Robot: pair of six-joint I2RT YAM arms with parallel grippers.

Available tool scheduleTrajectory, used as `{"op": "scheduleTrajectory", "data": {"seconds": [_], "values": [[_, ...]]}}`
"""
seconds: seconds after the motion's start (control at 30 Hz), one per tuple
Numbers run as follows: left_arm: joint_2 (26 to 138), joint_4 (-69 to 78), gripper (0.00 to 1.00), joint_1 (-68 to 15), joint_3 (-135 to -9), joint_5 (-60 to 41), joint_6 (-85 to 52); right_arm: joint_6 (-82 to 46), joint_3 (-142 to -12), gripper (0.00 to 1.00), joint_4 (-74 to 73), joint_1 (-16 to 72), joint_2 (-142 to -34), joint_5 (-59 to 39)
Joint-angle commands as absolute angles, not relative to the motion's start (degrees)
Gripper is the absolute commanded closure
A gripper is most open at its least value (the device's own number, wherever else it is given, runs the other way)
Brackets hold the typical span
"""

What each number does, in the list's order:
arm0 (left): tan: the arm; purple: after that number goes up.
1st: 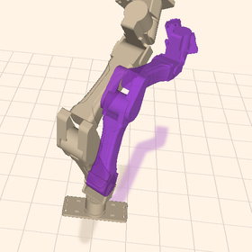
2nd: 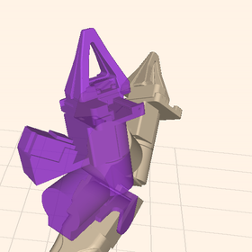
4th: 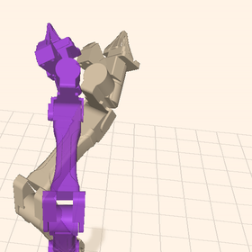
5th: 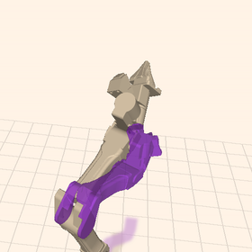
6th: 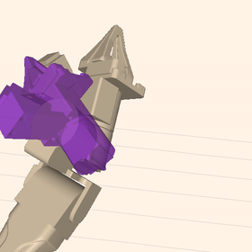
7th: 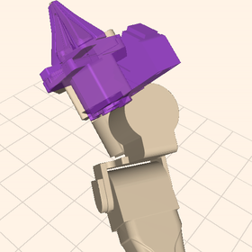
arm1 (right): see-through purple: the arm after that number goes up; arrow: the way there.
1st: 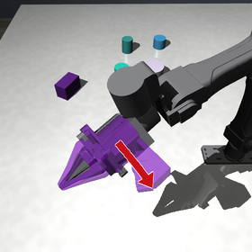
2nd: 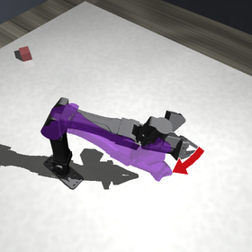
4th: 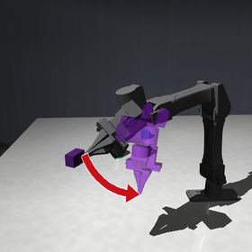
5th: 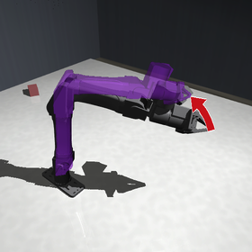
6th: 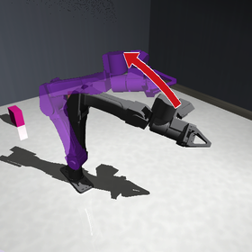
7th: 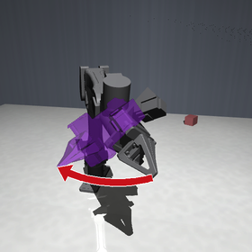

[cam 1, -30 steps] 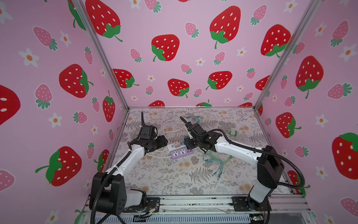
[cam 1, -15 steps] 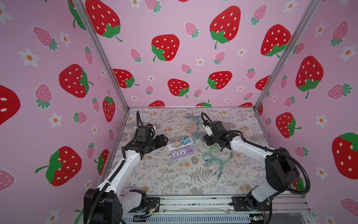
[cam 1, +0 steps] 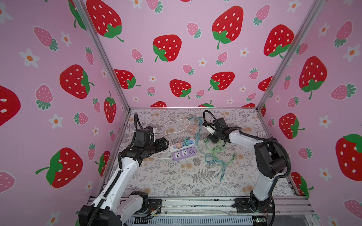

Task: Insert the plug
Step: 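Lower the open right gripper onto the light-green charger and close on it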

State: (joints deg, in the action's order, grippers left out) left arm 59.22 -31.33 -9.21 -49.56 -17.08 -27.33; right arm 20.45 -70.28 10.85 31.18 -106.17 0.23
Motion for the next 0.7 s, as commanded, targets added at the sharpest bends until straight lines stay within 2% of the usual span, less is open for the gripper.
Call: {"op": "scheduleTrajectory", "data": {"seconds": [0.0, 0.13, 0.67], "values": [[57.8, -34.8, 0.18, -9.1, -51.2, -17.0, -25.9, 27.2, -72.7, 0.41, 14.8, 30.2, -108.1, -5.7], [56.7, -36.8, 0.18, -8.9, -52.3, -16.9, -25.2, 30.0, -76.1, 0.42, 18.7, 28.4, -110.8, -10.3], [56.1, -38.3, 0.18, -8.9, -53.4, -16.8, -24.0, 33.2, -78.0, 0.46, 24.9, 27.3, -114.6, -11.7]]}}
